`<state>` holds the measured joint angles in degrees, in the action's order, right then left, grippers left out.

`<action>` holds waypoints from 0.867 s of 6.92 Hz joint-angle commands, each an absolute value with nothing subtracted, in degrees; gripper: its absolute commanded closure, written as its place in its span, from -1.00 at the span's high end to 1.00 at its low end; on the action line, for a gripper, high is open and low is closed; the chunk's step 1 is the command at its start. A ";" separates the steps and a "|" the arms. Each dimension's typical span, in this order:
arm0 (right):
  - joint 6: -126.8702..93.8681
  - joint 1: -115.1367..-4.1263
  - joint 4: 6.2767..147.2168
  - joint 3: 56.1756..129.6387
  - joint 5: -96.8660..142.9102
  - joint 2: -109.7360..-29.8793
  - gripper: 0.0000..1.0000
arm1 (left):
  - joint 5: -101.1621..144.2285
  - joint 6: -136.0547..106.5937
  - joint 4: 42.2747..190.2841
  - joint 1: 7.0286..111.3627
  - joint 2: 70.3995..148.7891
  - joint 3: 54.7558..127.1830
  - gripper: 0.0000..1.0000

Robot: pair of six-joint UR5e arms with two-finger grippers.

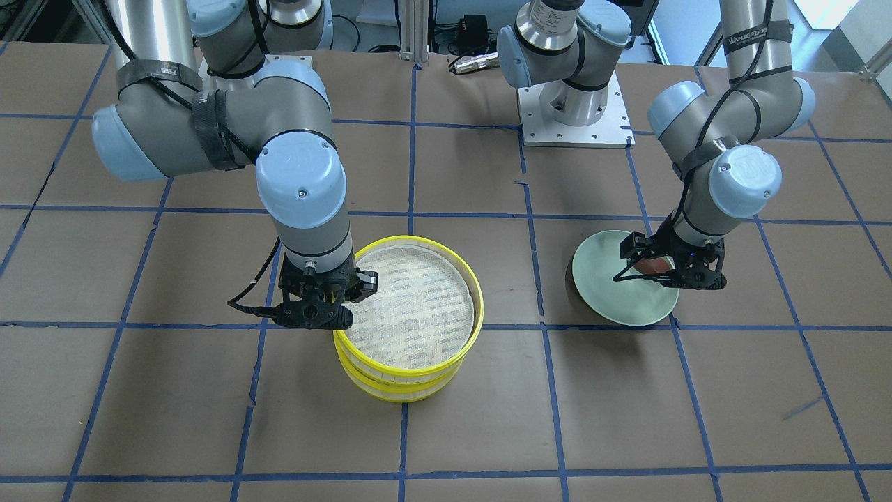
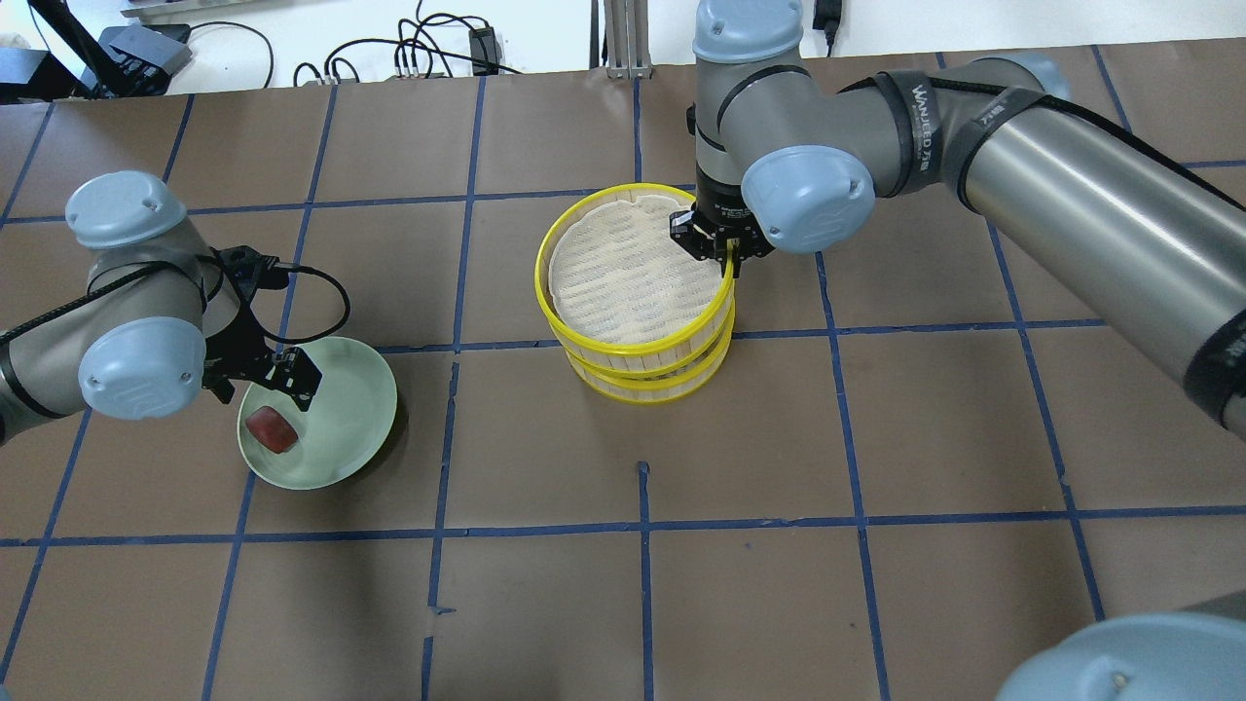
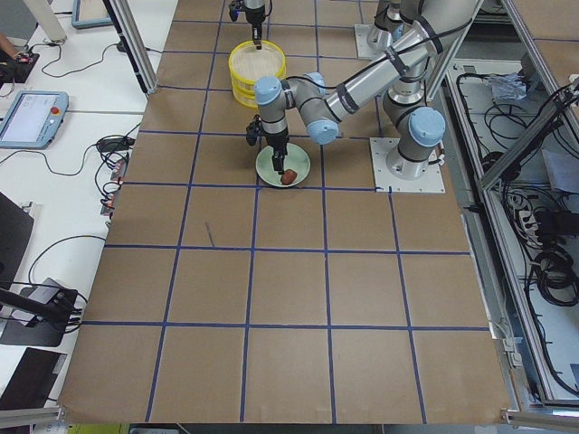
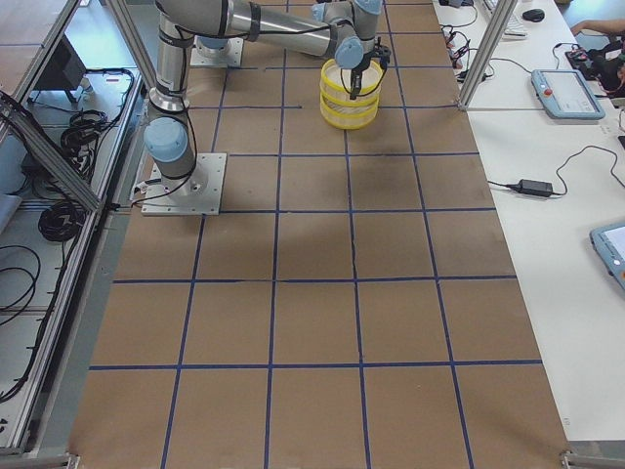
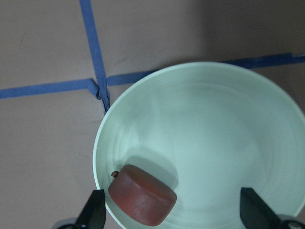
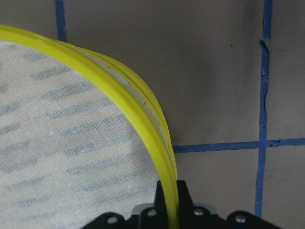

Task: Place buns in different layers of steamer
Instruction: 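Grasp the brown bun on the plate with the left gripper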

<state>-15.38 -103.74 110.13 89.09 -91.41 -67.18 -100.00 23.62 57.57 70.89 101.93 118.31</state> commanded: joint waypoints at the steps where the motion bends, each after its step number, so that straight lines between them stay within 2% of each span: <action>1: -14.51 -103.62 111.71 89.30 -90.79 -66.36 -0.89 | -101.25 22.85 57.57 70.58 104.50 118.65 1.00; 2: -14.15 -103.54 112.58 89.91 -90.88 -66.36 -0.89 | -100.55 22.85 57.57 70.75 104.59 118.74 0.99; 3: -13.98 -103.27 113.72 90.52 -90.88 -66.27 -0.90 | -100.90 23.63 57.57 70.66 104.59 118.65 0.47; 4: -12.23 -103.10 114.17 91.05 -91.05 -66.36 -0.90 | -101.07 23.82 57.57 70.66 104.68 118.57 -0.34; 5: -12.04 -103.10 114.60 91.23 -90.88 -66.36 -0.90 | -101.16 23.82 57.57 70.66 104.68 118.48 -0.77; 6: -12.04 -103.10 114.96 91.93 -90.97 -66.36 -0.89 | -101.16 23.82 57.31 70.75 104.59 117.95 -0.99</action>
<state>-12.33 -103.14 114.42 91.23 -90.94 -66.35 -101.10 23.76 57.51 70.68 104.63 118.41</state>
